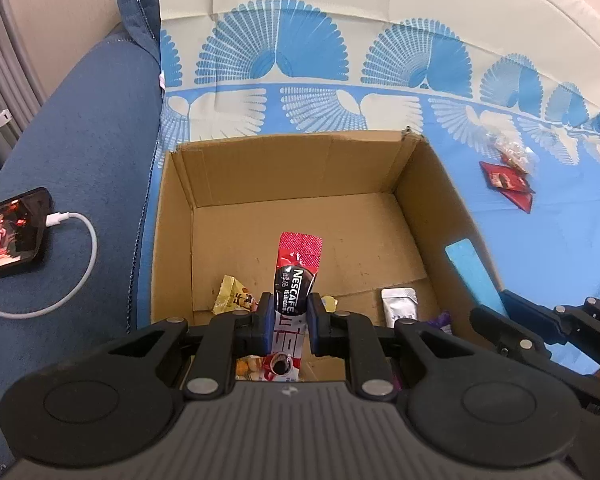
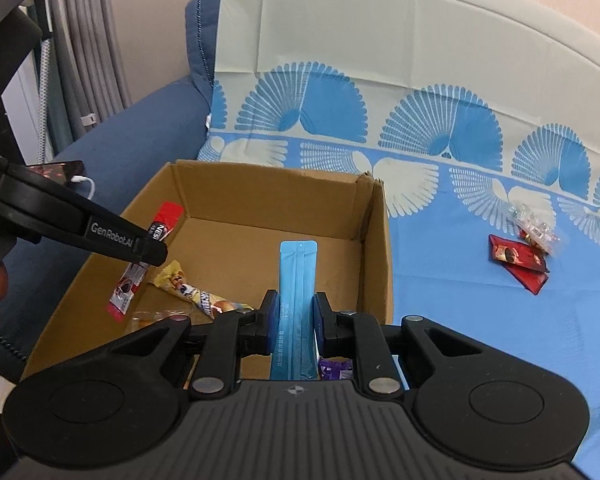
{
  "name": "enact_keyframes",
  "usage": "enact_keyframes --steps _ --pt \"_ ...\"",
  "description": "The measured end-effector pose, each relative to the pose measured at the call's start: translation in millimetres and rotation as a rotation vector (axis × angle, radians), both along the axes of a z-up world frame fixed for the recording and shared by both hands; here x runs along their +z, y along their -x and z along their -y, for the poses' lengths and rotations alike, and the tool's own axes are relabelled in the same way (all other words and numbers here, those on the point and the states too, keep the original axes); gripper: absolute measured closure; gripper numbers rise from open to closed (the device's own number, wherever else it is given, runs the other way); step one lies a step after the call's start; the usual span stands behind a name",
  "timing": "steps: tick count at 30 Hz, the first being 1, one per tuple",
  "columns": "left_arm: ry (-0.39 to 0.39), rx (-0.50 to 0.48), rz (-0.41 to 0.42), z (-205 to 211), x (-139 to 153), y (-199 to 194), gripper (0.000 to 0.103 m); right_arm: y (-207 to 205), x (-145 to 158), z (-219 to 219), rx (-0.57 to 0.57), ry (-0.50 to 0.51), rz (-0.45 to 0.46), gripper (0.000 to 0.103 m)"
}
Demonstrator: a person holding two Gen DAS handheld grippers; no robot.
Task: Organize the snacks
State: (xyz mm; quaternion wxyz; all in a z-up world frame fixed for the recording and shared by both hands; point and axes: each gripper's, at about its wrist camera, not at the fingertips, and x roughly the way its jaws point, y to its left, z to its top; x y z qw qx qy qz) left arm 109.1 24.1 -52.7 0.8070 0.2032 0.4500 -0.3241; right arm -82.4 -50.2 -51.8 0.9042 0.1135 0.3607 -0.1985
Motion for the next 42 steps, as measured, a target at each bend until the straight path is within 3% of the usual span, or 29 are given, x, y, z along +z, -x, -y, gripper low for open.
enact_keyframes --steps 6,7,8,9,10,11,12,13,19,24,26,32,34,37,42 --pt "-0.026 -0.003 -0.014 7 -14 -7 0.083 -8 -13 5 -0.009 -0.016 -0.021 0.083" --pt "-0.029 -0.002 -0.018 7 -15 -8 0.077 -9 -14 5 -0.011 -0.018 -0.025 0.082" --pt "-0.028 -0.003 -0.023 8 -17 -9 0.07 -9 -16 5 -0.013 -0.017 -0.031 0.081" --pt "-0.024 -0.013 -0.026 8 -18 -10 0.045 -9 -16 6 -0.016 -0.015 -0.036 0.08" --pt "-0.019 -0.022 -0.02 9 -18 -11 0.016 -9 -16 5 -0.023 -0.011 -0.042 0.072" --pt "-0.01 -0.025 0.002 9 -16 -10 0.006 -8 -16 5 -0.03 -0.005 -0.05 0.065" --pt "0.004 -0.029 0.026 8 -14 -8 0.0 -7 -16 5 -0.041 0.003 -0.057 0.049" --pt "0.011 -0.036 0.051 8 -11 -6 0.0 -5 -16 5 -0.051 0.009 -0.059 0.043" --pt "-0.015 -0.107 0.111 10 -7 2 0.0 11 -13 4 -0.072 0.007 -0.067 0.038" --pt "0.136 -0.321 0.219 0 14 14 0.0 26 -8 0 -0.085 0.016 -0.076 0.034" --pt "0.114 -0.317 0.27 1 24 11 0.0 30 -6 -2 -0.086 0.021 -0.084 0.034" --pt "-0.01 -0.318 0.657 -11 40 0 0.0 33 -2 -9 -0.082 0.041 -0.101 0.034" --pt "-0.06 -0.337 0.738 -11 33 -9 0.0 30 -1 -14 -0.073 0.046 -0.108 0.034" --pt "-0.126 -0.363 0.778 -13 15 -30 0.0 23 -1 -22 -0.047 0.048 -0.124 0.034" --pt "-0.157 -0.346 0.719 -22 -10 -67 0.0 12 2 -33 -0.011 0.064 -0.142 0.034"
